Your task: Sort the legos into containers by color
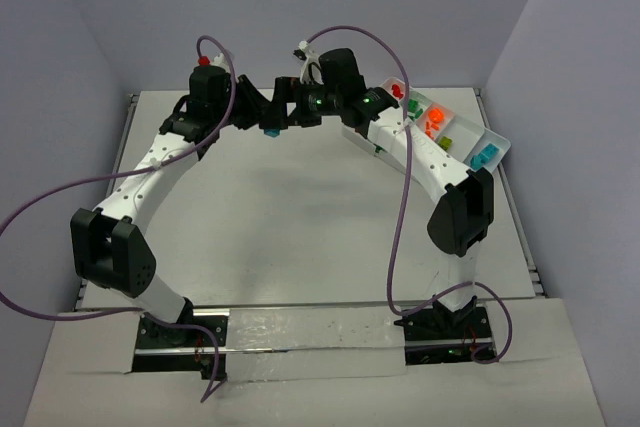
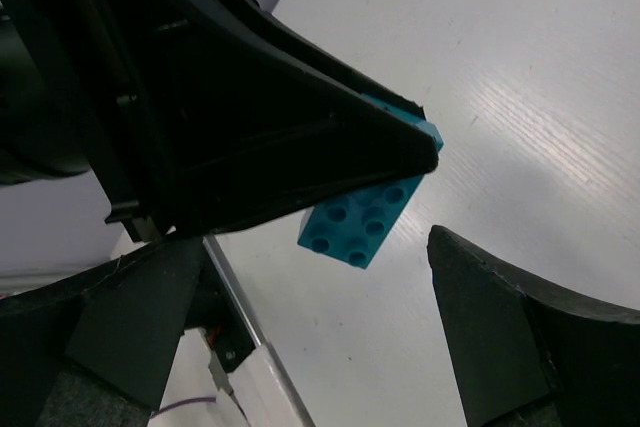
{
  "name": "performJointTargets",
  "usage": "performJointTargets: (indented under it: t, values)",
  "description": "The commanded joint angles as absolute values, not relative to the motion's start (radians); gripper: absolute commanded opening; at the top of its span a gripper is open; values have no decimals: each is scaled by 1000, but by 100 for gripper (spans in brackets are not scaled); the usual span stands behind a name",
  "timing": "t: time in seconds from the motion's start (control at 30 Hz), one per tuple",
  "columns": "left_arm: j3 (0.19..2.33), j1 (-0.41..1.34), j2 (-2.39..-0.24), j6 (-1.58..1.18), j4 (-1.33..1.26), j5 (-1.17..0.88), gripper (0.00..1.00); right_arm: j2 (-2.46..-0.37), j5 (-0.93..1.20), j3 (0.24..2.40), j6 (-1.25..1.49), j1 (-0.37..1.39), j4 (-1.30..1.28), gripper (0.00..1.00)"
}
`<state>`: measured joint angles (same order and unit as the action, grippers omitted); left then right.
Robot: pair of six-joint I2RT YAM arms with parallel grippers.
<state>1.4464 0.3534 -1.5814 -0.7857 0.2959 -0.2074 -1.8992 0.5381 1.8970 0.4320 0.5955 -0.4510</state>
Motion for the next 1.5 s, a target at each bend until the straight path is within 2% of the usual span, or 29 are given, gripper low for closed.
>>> performJointTargets:
  t: [0.0,0.13,0.33,1.03,1.17,1.23,1.3,1.33,1.37,1.43,1.47]
  values:
    - [1512,354,-1546,-820,304,-185,0,-1935,484,1953,491,614,-385,99]
    - [1529,348,-1555,-854,305,-219,0,-1961,426,1980,517,615,-383,95]
    - [1533,309,-1566,-927,280,-317,0,-1960,385,1964,514,615,-336,82]
    - [1481,267,-1551,-969,218,-402,0,-1888,381,1856,506,614,-281,78]
    - [1468,267,-1549,-972,213,-402,0,-1891,359,1851,529,614,-253,66]
    - [1466,267,-1548,-972,214,-395,1,-1906,348,1865,542,614,-258,54]
    - [1468,267,-1546,-969,219,-387,3,-1915,338,1878,547,615,-266,46]
    - [1470,267,-1546,-966,222,-381,7,-1915,334,1877,548,615,-267,41]
    - [1471,267,-1545,-963,228,-373,14,-1912,331,1872,545,614,-268,32]
    - [1472,267,-1545,-956,235,-358,28,-1900,324,1853,541,613,-268,21]
    - [1470,265,-1545,-951,240,-347,43,-1885,324,1832,535,610,-262,16]
